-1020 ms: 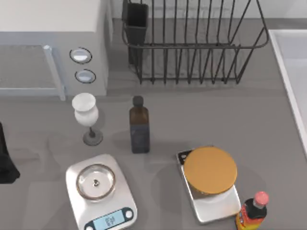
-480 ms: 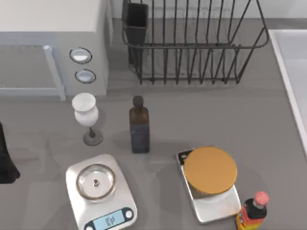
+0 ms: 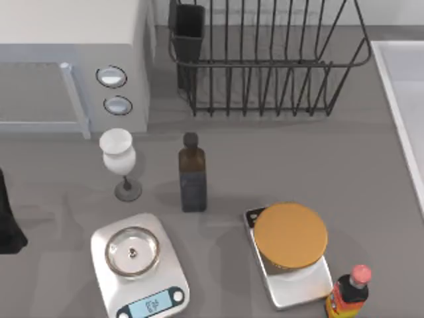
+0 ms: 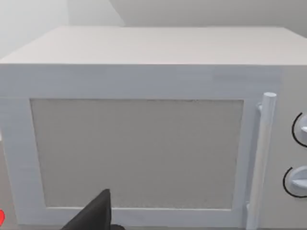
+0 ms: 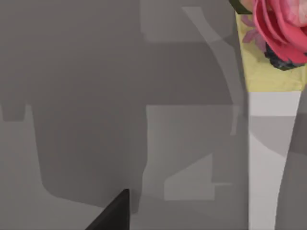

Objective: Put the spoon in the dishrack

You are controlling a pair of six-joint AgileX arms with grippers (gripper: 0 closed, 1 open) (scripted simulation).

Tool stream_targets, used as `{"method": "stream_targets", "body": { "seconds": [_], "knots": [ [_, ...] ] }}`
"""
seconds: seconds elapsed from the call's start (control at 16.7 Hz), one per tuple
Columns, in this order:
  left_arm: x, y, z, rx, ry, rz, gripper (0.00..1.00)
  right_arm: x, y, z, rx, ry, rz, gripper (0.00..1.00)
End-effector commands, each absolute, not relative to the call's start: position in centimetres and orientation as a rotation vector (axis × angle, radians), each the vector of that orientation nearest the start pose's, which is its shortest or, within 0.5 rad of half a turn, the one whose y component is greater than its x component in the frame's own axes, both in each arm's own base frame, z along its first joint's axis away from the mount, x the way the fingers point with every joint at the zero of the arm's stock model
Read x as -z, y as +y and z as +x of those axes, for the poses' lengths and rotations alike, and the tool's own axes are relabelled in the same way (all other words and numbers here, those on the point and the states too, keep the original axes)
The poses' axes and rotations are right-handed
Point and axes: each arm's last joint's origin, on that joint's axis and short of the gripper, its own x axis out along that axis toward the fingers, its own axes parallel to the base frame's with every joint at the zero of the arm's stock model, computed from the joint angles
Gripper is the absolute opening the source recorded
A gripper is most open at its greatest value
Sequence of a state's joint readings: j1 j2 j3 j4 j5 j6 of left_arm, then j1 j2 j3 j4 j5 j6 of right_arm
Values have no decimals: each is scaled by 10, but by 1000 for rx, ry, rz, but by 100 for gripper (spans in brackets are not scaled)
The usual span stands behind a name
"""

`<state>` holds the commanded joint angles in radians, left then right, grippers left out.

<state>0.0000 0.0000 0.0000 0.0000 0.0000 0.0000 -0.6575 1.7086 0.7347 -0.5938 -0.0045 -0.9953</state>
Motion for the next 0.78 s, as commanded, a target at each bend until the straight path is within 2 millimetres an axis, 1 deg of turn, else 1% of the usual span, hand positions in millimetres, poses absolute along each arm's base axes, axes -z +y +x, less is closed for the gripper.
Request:
{"method": "stream_targets", "body": {
  "seconds": [0.3, 0.36, 0.78],
  "knots": [
    [-160, -1, 106, 0, 0, 0, 100, -93, -152, 198, -267, 1549, -266, 2],
    [-160, -1, 106, 0, 0, 0, 100, -93, -152, 198, -267, 1549, -266, 0],
    [-160, -1, 106, 0, 0, 0, 100, -93, -152, 198, -267, 1549, -266, 0]
  ]
}}
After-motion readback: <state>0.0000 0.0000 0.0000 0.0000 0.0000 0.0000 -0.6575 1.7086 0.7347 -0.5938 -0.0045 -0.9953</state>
